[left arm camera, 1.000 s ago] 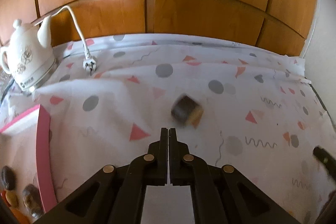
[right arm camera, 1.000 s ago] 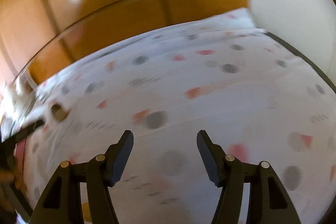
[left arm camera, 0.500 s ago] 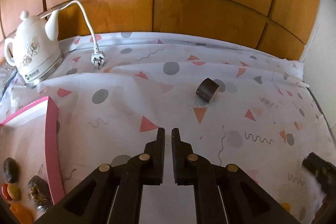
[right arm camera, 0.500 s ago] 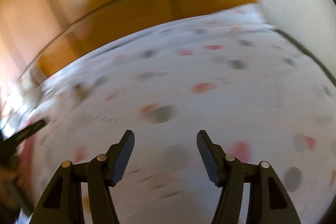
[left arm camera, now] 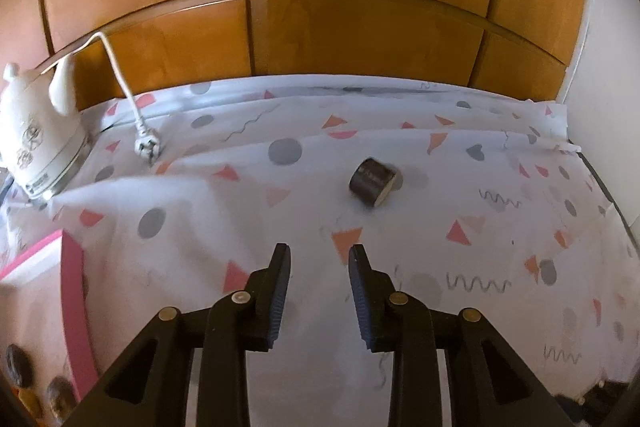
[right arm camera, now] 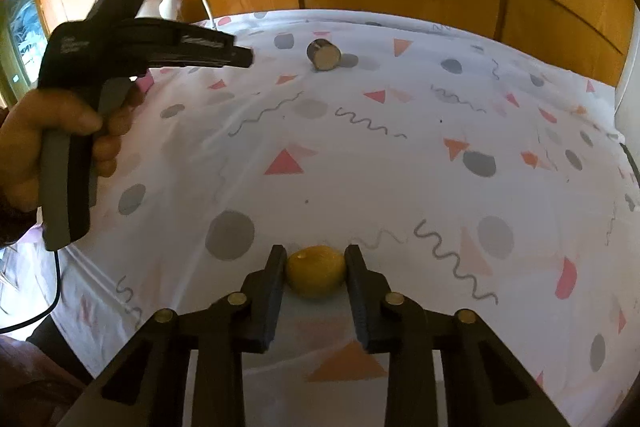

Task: Organize fruits
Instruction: 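Grasp the dark cylindrical slice with the left gripper while the right grasps a small yellow fruit, then carry the dark slice into the tray with the left gripper while the right places the yellow fruit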

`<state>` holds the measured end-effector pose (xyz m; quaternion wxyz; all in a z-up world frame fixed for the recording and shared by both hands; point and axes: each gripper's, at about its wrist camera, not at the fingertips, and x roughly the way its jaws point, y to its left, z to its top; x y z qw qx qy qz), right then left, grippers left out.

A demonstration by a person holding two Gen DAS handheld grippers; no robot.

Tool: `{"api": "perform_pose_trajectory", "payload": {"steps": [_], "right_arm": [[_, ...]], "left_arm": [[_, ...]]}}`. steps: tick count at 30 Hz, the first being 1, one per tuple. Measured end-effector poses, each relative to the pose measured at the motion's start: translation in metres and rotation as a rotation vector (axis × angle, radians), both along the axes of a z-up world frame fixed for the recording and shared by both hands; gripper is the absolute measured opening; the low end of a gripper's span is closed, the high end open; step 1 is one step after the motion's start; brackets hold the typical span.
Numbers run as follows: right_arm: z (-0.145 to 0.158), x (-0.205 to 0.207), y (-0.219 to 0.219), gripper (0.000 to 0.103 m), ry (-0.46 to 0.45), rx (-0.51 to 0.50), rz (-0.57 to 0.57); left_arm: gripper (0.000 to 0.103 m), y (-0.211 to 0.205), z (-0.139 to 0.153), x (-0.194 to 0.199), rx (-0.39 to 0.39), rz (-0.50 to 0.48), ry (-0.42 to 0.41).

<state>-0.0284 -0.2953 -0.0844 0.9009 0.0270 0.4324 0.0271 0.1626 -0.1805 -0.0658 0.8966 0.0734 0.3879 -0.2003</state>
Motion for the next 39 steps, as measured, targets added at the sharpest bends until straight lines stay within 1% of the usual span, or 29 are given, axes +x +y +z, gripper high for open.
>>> {"api": "perform_pose_trajectory", "payload": {"steps": [3, 5, 7, 9, 13, 14, 15, 17, 18, 19, 22, 25, 29, 32, 34, 38, 39], "right_arm": [[0.001, 0.01, -0.004, 0.029, -0.02, -0.006, -0.037], [0.003, 0.017, -0.008, 0.029, -0.034, 0.009, -0.072], [0.003, 0.023, -0.01, 0.029, -0.047, 0.015, -0.098], [0.002, 0.032, -0.012, 0.029, -0.049, 0.017, -0.114], [-0.001, 0.045, -0.016, 0.029, -0.058, 0.01, -0.132], [-0.003, 0.047, -0.016, 0.03, -0.058, 0.012, -0.132], [-0.003, 0.048, -0.016, 0.03, -0.061, 0.01, -0.131], [-0.004, 0.05, -0.016, 0.03, -0.062, 0.013, -0.129], [-0.005, 0.05, -0.017, 0.03, -0.063, 0.016, -0.129], [-0.004, 0.05, -0.017, 0.03, -0.063, 0.018, -0.129], [-0.004, 0.048, -0.016, 0.03, -0.064, 0.016, -0.129], [-0.004, 0.049, -0.015, 0.03, -0.062, 0.009, -0.129], [-0.004, 0.05, -0.01, 0.03, -0.049, -0.017, -0.126], [-0.004, 0.053, -0.008, 0.03, -0.041, -0.029, -0.121], [-0.004, 0.055, -0.007, 0.03, -0.038, -0.036, -0.121], [-0.005, 0.055, -0.004, 0.03, -0.041, -0.06, -0.117], [-0.005, 0.055, -0.004, 0.03, -0.046, -0.057, -0.117]], "left_arm": [[0.031, -0.012, -0.001, 0.012, -0.005, -0.006, 0.004], [0.031, -0.021, -0.001, 0.019, -0.005, -0.015, -0.002], [0.035, -0.029, -0.001, 0.026, -0.009, -0.026, -0.005], [0.046, -0.038, -0.001, 0.031, -0.016, -0.039, -0.013], [0.049, -0.055, -0.01, 0.045, -0.007, -0.082, 0.001], [0.05, -0.058, -0.014, 0.048, 0.008, -0.088, -0.001], [0.05, -0.061, -0.017, 0.052, 0.026, -0.09, -0.006], [0.049, -0.064, -0.021, 0.059, 0.03, -0.093, 0.0], [0.04, -0.065, -0.023, 0.061, 0.033, -0.097, 0.003], [0.034, -0.066, -0.024, 0.062, 0.03, -0.108, 0.009], [0.033, -0.065, -0.024, 0.06, 0.032, -0.12, 0.005], [0.033, -0.055, -0.021, 0.051, 0.038, -0.083, 0.003], [0.033, -0.031, -0.014, 0.035, 0.004, -0.006, 0.033], [0.033, -0.013, -0.006, 0.016, -0.008, 0.047, 0.026], [0.033, -0.001, -0.001, 0.007, -0.023, 0.082, 0.037], [0.033, 0.03, 0.012, -0.018, -0.043, 0.138, 0.015], [0.033, 0.038, 0.014, -0.024, -0.037, 0.149, 0.009]]}}
